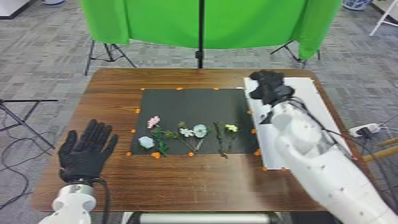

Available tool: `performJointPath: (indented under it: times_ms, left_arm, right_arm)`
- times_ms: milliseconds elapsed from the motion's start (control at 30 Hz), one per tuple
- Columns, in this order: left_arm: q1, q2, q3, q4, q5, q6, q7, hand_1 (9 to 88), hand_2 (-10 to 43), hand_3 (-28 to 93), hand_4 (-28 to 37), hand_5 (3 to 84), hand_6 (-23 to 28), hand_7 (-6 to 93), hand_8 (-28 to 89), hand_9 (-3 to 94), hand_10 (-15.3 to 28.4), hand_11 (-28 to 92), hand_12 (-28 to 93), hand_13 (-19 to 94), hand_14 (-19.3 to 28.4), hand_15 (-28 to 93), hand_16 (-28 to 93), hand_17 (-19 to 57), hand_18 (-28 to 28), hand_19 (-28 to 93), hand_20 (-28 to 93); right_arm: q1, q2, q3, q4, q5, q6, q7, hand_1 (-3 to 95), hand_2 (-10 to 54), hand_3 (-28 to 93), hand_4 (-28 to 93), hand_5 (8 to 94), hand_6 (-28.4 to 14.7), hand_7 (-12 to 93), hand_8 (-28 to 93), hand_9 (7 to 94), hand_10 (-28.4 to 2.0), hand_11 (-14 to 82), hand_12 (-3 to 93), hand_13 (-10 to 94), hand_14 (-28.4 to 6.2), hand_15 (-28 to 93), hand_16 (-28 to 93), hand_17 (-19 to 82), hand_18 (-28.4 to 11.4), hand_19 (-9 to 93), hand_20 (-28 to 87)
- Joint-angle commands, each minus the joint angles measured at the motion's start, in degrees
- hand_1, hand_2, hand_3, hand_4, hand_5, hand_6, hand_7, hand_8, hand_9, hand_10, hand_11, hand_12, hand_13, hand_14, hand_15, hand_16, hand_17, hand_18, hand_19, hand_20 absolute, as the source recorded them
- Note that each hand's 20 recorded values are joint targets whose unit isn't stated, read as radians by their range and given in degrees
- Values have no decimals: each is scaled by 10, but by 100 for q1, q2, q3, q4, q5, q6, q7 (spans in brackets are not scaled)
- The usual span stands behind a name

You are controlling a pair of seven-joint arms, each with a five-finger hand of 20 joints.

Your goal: Arrange flowers

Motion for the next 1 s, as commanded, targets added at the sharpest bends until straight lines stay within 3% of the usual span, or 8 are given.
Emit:
performJointPath:
  times_ms: [33, 367, 433, 600, 667, 767, 833, 1000]
  left_arm:
    - [-170, 205, 83, 51, 13, -148, 24, 271, 143, 777, -283, 493, 109, 176, -103, 398, 160, 257, 111, 300, 160, 401, -75, -83, 143, 362, 128]
    - [-298, 200, 182, 75, 32, -137, -81, 272, 142, 776, -283, 493, 109, 176, -102, 399, 160, 257, 112, 300, 160, 400, -75, -82, 143, 361, 127]
    - [-328, 215, 201, 47, -37, -6, -66, 273, 143, 776, -283, 493, 109, 176, -102, 399, 160, 257, 112, 300, 160, 400, -75, -82, 142, 361, 127]
    - [-365, 219, 217, 67, -74, -31, -66, 276, 142, 776, -283, 494, 108, 178, -102, 400, 160, 261, 113, 302, 161, 402, -75, -82, 143, 363, 128]
    - [-371, 207, 223, 68, -80, -36, -55, 275, 142, 777, -283, 495, 109, 180, -103, 401, 161, 262, 112, 302, 161, 403, -76, -83, 143, 363, 128]
    - [-400, 181, 237, 72, -99, 31, -78, 275, 142, 778, -283, 496, 109, 180, -104, 402, 161, 263, 112, 304, 162, 404, -76, -82, 143, 363, 128]
    - [-371, 168, 225, 63, -128, 58, -64, 275, 143, 777, -283, 498, 109, 181, -104, 403, 160, 263, 111, 304, 162, 404, -77, -83, 143, 364, 128]
    - [-387, 153, 176, 74, -148, 36, -50, 273, 146, 778, -283, 501, 111, 182, -105, 405, 161, 267, 111, 304, 163, 406, -78, -82, 143, 364, 127]
  right_arm:
    - [637, 309, 772, 709, 49, -1469, 57, 424, -95, 860, -283, 419, -21, 166, -141, 339, -123, 81, 100, 277, -152, 167, 135, 173, -206, 681, 296]
    - [796, -31, 871, 1480, -111, -2354, -402, 464, -95, 858, -283, 377, -6, 186, -153, 298, -114, 80, 84, 283, -128, 137, 165, 172, -194, 668, 289]
    - [782, -93, 900, 1514, 8, -2412, -303, 460, -95, 856, -283, 371, -5, 189, -155, 297, -113, 81, 83, 294, -124, 139, 166, 176, -192, 668, 288]
    - [802, -175, 874, 1690, -3, -2615, -268, 461, -95, 853, -283, 371, -4, 190, -159, 293, -112, 85, 79, 321, -122, 143, 166, 186, -192, 662, 277]
    - [757, -176, 867, 1748, 68, -2401, -217, 463, -95, 852, -283, 377, -6, 191, -158, 304, -113, 91, 80, 338, -123, 148, 167, 194, -193, 665, 276]
    - [617, -107, 701, 1770, 250, -1642, 124, 476, -95, 849, -283, 420, -5, 194, -161, 369, -116, 101, 83, 404, -118, 185, 161, 211, -195, 683, 275]
    - [502, -93, 743, 1704, 54, -1692, -49, 505, -95, 836, -283, 554, 3, 189, -158, 555, -115, 128, 112, 557, -93, 270, 164, 244, -195, 734, 296]
    - [262, -61, 746, 1609, 150, -1212, -7, 576, -95, 722, -283, 670, 17, 213, -98, 735, -101, 115, 230, 655, -53, 274, 318, 268, -195, 770, 337]
